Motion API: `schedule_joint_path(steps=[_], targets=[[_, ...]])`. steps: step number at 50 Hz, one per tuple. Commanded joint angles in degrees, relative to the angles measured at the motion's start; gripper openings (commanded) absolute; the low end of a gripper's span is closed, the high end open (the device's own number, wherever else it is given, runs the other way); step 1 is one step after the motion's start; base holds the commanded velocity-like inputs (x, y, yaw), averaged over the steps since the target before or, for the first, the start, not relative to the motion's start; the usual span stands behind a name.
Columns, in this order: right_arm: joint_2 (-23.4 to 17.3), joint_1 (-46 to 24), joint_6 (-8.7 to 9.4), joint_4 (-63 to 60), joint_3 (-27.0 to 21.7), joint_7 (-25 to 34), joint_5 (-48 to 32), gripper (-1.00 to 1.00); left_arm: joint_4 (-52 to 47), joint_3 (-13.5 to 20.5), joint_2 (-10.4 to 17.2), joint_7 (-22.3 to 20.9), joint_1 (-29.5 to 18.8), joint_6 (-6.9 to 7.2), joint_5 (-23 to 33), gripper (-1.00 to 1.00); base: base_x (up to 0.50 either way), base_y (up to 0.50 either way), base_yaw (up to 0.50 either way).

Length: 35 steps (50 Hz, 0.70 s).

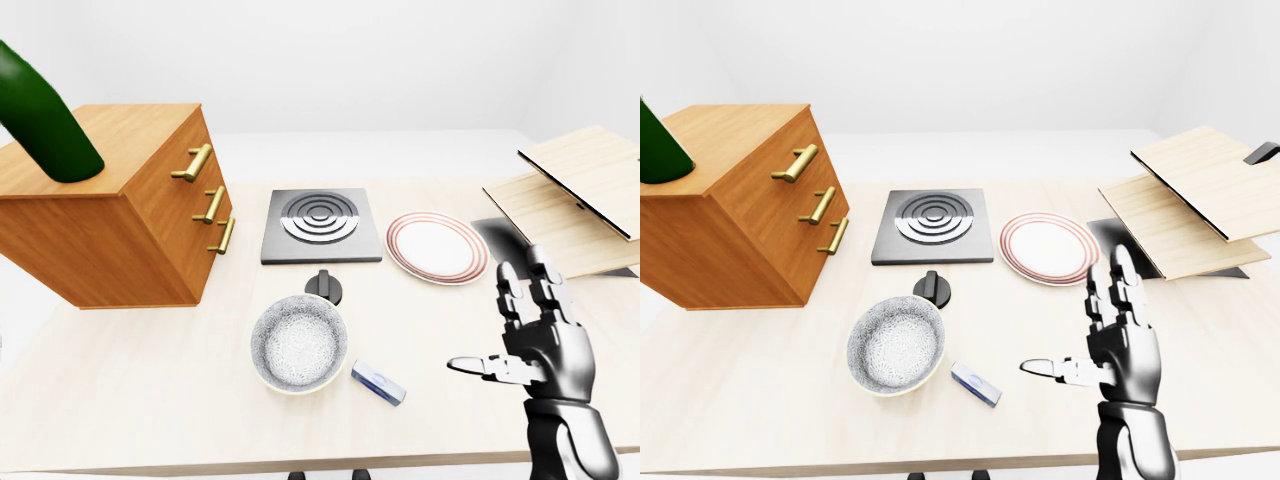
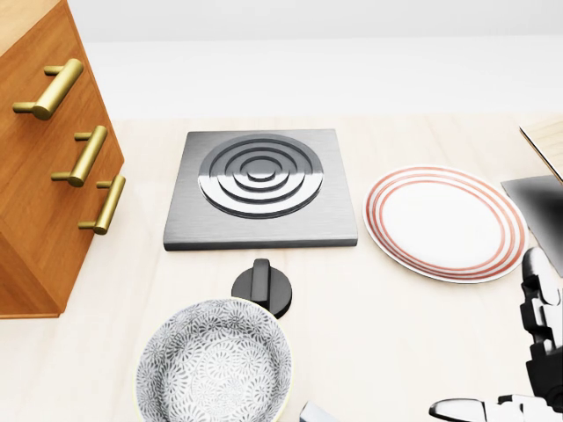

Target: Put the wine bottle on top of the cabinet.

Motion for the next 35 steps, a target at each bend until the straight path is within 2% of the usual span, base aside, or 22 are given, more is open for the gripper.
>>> schedule_joint_path(steps=[1,4,6,8,10,11,12,13,14,16,17,19,22,23,25,26,27,28,30,32,33,35], targets=[[0.15,-0.17,0.0,0.5,0.65,-0.16,-0.65,1.0,-6.87,1.13,6.52,4.77,3.73,0.0,-5.98,1.0,0.0,0.0,0.0],[0.05,-0.02,0.0,0.33,0.97,-0.32,-0.82,1.0,-15.47,4.5,8.18,2.99,13.05,0.0,-13.57,1.0,0.0,0.0,0.0],[-0.06,0.13,0.0,-0.51,0.73,-0.44,-0.53,1.0,-29.17,10.13,9.57,3.65,24.87,0.0,-21.89,1.0,0.0,0.0,0.0],[0.01,0.24,0.0,-0.7,0.63,-0.39,-0.5,1.0,-47.25,19.87,8.09,6.09,41.58,0.0,-31.62,1.0,0.0,0.0,0.0],[0.07,0.1,0.0,-0.27,0.73,-0.36,-0.63,1.0,-58.84,26.83,5.84,9.37,51.43,0.0,-38.63,1.0,0.0,0.0,0.0],[0.09,0.09,0.0,-0.1,0.86,-0.34,-0.74,1.0,-62.22,29.06,6.69,11.2,53.02,0.0,-41.96,1.0,0.0,0.0,0.0],[0.15,0.18,0.0,0.07,0.98,-0.26,-0.79,1.0,-71.32,35.3,1.3,11.92,60.33,0.0,-44.81,1.0,0.0,0.0,0.0],[0.27,0.48,0.0,0.14,1.03,-0.08,-0.73,1.0,-79.3,39.72,-3.33,12.59,65.36,0.0,-47.12,1.0,0.0,0.0,0.0],[0.29,0.55,0.0,0.26,1.05,-0.02,-0.73,1.0,-82.15,41.08,-4.98,13.83,67.1,0.0,-47.6,1.0,0.0,0.0,0.0],[0.35,0.66,0.0,1.38,1.23,0.38,-0.82,1.0,-92.54,43.56,-13.23,11.6,74.48,0.0,-45.41,1.0,0.0,0.0,0.0],[0.33,0.68,0.0,1.87,1.3,0.44,-0.94,1.0,-93.77,44.18,-15.04,10.97,75.19,0.0,-45.77,1.0,0.0,0.0,0.0],[0.33,0.83,0.0,3.13,1.25,0.68,-0.91,1.0,-99.77,45.28,-19.66,9.97,77.74,0.0,-46.34,1.0,0.0,0.0,0.0],[0.51,1.43,0.0,3.26,1.34,0.98,-0.57,1.0,-106.77,44.23,-27.26,7.0,81.46,0.0,-43.58,1.0,0.0,0.0,0.0],[0.73,1.79,0.0,3.78,1.46,1.28,-0.6,1.0,-109.13,41.37,-34.23,3.06,84.75,0.0,-39.54,1.0,0.0,0.0,0.0],[0.9,2.1,0.0,4.58,1.75,1.6,-0.68,1.0,-111.7,38.2,-40.51,-1.64,87.47,0.0,-34.42,1.0,0.0,0.0,0.0],[0.91,2.2,0.0,4.81,1.9,1.65,-0.72,1.0,-112.38,36.99,-42.58,-3.09,88.1,0.0,-31.86,1.0,0.0,0.0,0.0],[0.99,2.38,-0.54,5.52,2.15,1.94,-0.88,1.0,-114.21,33.54,-47.97,-5.94,90.55,0.0,-27.39,1.0,0.0,0.0,0.0],[0.94,2.38,-0.91,5.91,2.26,2.08,-0.76,1.0,-114.35,33.56,-48.71,-6.7,90.34,0.0,-26.53,1.0,0.0,0.0,0.0],[0.88,2.42,-1.51,6.28,2.61,2.04,-0.84,1.0,-115.33,29.65,-54.49,-9.47,92.74,0.0,-21.02,1.0,0.0,0.0,0.0],[0.71,2.38,-1.89,6.77,3.03,1.98,-0.93,1.0,-115.2,27.84,-56.98,-11.48,93.66,0.0,-18.39,1.0,0.0,0.0,0.0],[0.8,2.47,-2.48,7.16,3.62,2.02,-1.28,1.0,-113.89,24.21,-59.84,-13.19,95.32,0.0,-14.3,1.0,0.0,0.0,0.0],[0.69,2.67,-3.5,7.95,4.17,2.02,-1.5,1.0,-112.68,21.68,-61.59,-14.36,96.17,0.0,-11.66,1.0,0.0,0.0,0.0]])
